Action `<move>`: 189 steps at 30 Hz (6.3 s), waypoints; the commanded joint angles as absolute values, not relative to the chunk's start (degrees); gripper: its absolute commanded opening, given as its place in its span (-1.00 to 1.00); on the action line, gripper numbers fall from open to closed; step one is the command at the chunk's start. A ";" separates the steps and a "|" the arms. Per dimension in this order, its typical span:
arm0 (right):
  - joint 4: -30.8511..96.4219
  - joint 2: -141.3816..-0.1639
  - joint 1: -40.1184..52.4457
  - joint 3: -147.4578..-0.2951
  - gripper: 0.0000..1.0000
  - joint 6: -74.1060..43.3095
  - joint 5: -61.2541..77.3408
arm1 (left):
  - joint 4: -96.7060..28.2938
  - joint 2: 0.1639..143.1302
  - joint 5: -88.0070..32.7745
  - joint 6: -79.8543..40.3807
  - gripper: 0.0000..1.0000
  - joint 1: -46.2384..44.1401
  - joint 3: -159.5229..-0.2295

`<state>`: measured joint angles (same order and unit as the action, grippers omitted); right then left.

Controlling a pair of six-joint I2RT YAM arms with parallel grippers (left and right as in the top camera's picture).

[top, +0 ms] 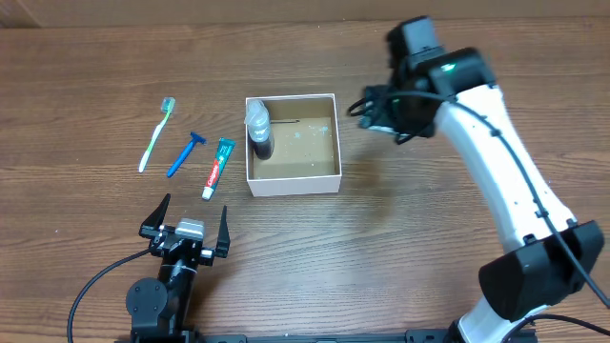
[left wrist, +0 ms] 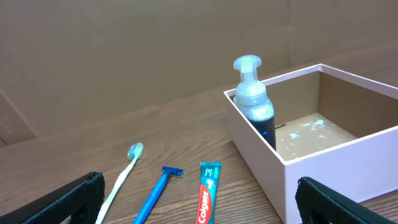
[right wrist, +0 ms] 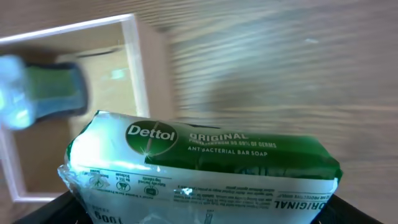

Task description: Pack container

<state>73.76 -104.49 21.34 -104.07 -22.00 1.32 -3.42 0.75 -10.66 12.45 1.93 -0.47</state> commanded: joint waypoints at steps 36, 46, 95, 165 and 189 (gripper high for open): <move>48.45 -120.90 34.26 -103.31 0.40 -22.26 -5.56 | -3.40 0.25 -10.33 12.67 1.00 2.24 -0.27; 47.88 -123.63 34.22 -102.69 0.40 -21.17 -7.07 | -3.40 0.25 -10.33 12.67 1.00 2.24 -0.27; 46.85 -124.44 34.22 -102.69 0.81 -21.17 -7.05 | -3.38 0.25 -10.33 12.67 1.00 2.24 -0.27; 63.86 -124.42 35.11 -125.25 0.89 -16.67 -7.16 | -3.40 0.25 -10.33 12.67 1.00 2.24 -0.27; 97.06 -92.20 -1.67 -124.22 1.00 -22.81 -4.19 | -3.40 0.25 -10.33 12.67 1.00 2.24 -0.27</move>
